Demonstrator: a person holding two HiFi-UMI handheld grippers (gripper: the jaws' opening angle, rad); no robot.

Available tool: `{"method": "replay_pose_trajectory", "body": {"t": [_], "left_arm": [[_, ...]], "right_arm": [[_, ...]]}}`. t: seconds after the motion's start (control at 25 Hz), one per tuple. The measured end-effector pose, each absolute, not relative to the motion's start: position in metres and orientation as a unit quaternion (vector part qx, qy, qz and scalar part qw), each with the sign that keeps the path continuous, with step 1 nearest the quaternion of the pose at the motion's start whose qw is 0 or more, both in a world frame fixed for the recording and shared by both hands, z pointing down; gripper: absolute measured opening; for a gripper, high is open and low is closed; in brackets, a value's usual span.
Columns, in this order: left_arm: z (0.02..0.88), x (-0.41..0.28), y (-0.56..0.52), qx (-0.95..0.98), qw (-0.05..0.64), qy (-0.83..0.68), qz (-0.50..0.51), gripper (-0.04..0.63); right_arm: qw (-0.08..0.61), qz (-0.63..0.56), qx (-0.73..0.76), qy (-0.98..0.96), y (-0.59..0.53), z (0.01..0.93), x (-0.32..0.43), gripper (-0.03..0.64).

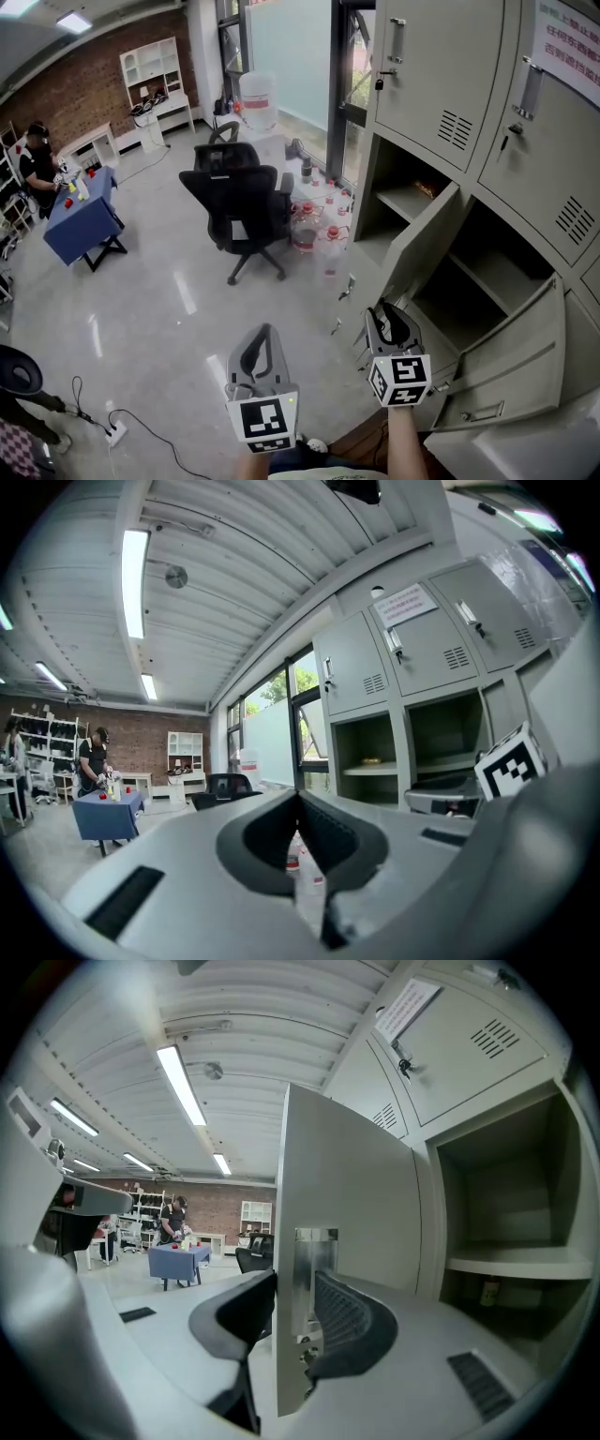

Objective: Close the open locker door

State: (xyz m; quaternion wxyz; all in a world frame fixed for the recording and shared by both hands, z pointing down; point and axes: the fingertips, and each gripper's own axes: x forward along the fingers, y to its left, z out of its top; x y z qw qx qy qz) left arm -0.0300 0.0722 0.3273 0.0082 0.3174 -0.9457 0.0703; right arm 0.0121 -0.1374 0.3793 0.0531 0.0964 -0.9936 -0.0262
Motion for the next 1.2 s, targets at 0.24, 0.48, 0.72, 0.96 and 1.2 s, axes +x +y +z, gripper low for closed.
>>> {"method": "replay_pose_trajectory", "body": {"t": [0.24,0.48,0.72,0.96,1.2], "left_arm": [[0.33,-0.039,0.091,0.297,0.011,-0.952,0.072,0.002],[0.336,-0.051,0.106,0.279,0.017,-0.958,0.067,0.002],[0.339,-0.079,0.112,0.278,0.017,-0.958,0.061,0.002],[0.348,-0.137,0.097,0.321,0.004,-0.945,0.059,0.002],[0.36,-0.209,0.073,0.386,-0.039,-0.919,0.072,0.002]], "right_arm": [[0.057,-0.031,0.097,-0.993,-0.134,0.379,-0.008,0.132],[0.063,-0.034,0.124,-0.99,-0.13,0.379,-0.026,0.129],[0.065,-0.021,0.16,-0.985,-0.128,0.378,-0.051,0.126],[0.053,-0.017,0.206,-0.977,-0.131,0.376,-0.082,0.124],[0.023,-0.026,0.254,-0.967,-0.139,0.376,-0.116,0.123]]}}
